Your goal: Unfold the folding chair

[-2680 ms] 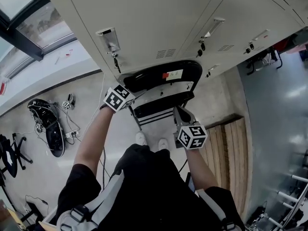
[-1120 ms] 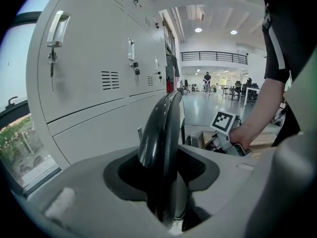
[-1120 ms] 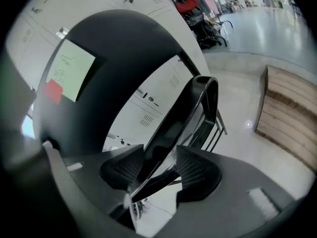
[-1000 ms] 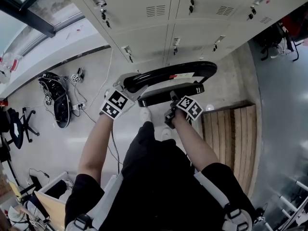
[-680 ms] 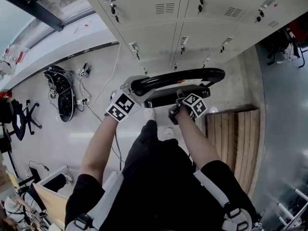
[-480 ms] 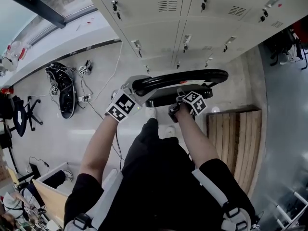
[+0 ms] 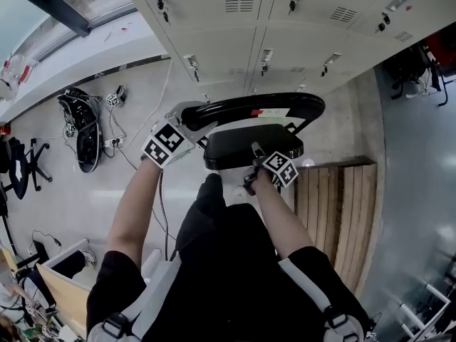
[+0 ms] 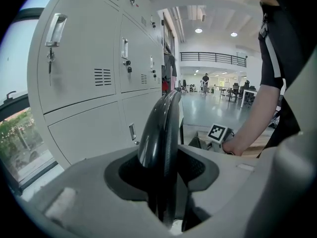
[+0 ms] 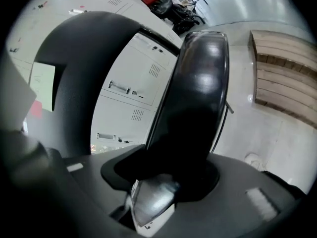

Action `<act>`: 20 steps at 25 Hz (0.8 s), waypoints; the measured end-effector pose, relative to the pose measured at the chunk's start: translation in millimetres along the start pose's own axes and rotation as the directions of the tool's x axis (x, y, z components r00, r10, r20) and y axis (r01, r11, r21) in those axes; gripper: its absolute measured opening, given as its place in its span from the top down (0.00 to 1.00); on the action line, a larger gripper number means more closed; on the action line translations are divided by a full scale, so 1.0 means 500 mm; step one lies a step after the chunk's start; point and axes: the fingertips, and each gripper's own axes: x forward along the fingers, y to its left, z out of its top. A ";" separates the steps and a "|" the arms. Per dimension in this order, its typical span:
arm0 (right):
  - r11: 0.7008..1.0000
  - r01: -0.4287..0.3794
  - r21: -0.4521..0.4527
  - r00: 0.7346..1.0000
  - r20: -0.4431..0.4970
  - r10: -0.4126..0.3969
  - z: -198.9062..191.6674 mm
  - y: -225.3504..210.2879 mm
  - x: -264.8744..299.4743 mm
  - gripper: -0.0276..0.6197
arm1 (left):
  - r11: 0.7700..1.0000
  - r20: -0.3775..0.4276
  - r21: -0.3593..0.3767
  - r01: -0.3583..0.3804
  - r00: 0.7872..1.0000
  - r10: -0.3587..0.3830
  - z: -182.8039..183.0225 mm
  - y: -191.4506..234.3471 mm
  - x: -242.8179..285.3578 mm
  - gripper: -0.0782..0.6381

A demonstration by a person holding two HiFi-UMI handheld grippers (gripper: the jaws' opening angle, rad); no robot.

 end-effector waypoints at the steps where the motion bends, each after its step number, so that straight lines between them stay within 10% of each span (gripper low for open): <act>1: 1.000 -0.003 0.012 1.000 -0.011 0.003 -0.008 -0.014 -0.008 0.66 | 1.000 -0.007 -0.010 0.008 1.000 -0.008 -0.002 0.000 0.002 0.65; 20: 0.982 -0.123 0.145 0.992 0.009 0.123 -0.132 -0.312 -0.087 0.63 | 0.992 0.010 -0.099 0.075 0.997 -0.075 -0.070 0.036 0.067 0.65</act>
